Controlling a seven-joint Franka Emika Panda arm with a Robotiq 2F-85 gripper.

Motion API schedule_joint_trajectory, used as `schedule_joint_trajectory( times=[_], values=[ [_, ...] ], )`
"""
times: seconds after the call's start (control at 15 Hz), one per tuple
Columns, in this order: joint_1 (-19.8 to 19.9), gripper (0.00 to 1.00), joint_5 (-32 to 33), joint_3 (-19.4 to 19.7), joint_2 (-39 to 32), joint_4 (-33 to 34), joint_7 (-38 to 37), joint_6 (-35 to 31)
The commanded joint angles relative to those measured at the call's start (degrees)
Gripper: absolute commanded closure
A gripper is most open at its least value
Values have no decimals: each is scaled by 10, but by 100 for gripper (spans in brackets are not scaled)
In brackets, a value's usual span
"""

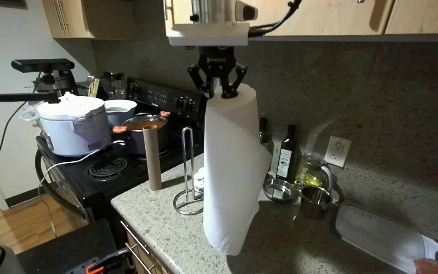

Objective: Put the paper towel on the paper towel stand

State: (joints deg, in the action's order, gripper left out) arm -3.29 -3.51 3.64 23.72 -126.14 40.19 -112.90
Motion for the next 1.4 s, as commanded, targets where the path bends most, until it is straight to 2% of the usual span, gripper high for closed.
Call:
schedule_joint_trajectory(
  times=[0.0, 0.4, 0.93, 1.33],
  values=[
    [-15, 93, 9, 1, 30, 32, 6, 49],
    [-31, 93, -1, 10, 52, 88, 24, 146],
    [-56, 93, -22, 18, 103, 120, 84, 190],
    [-76, 93, -46, 14, 143, 123, 96, 232]
  ],
)
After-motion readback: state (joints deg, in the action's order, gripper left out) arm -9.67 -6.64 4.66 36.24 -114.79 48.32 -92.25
